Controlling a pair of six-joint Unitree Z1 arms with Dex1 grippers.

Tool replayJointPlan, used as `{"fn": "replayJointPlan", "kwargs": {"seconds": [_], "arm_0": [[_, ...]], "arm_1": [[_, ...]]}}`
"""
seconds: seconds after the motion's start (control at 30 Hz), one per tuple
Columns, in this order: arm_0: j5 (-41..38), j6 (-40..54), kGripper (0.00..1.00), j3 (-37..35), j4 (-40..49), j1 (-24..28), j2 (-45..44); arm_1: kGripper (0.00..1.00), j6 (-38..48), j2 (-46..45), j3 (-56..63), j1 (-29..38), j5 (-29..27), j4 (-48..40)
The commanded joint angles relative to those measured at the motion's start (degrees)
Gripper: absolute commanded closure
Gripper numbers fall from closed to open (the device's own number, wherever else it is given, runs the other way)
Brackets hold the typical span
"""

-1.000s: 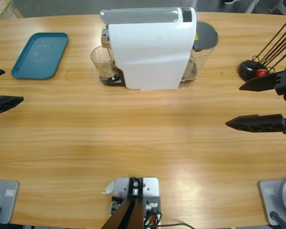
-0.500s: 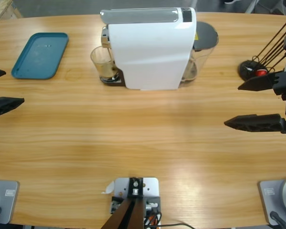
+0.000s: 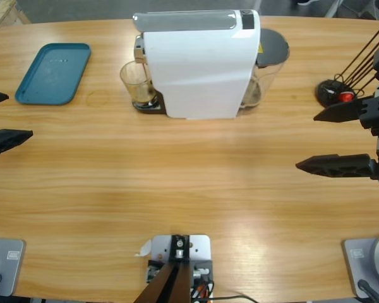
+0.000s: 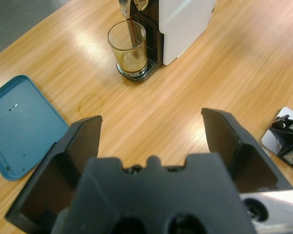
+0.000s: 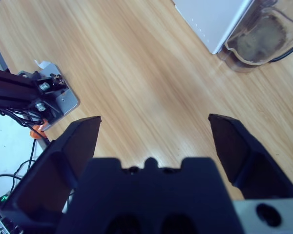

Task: Pour coffee

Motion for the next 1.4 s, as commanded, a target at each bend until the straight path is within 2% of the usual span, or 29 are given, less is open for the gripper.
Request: {"fn": "replayJointPlan", "kwargs": {"seconds": [0.03,1.4], "arm_0": [[0.73,0.71,0.133,2.24,-0.42,-1.06,0.77],[1.26,0.71,0.133,2.45,-1.05,-1.36,1.49]], "arm_1": [[0.000,0.41,-1.68,2.30,0.76,-0.75,-0.83],[0.000,0.50,-0.63,2.65,0.93,-1.54,-1.51]]}}
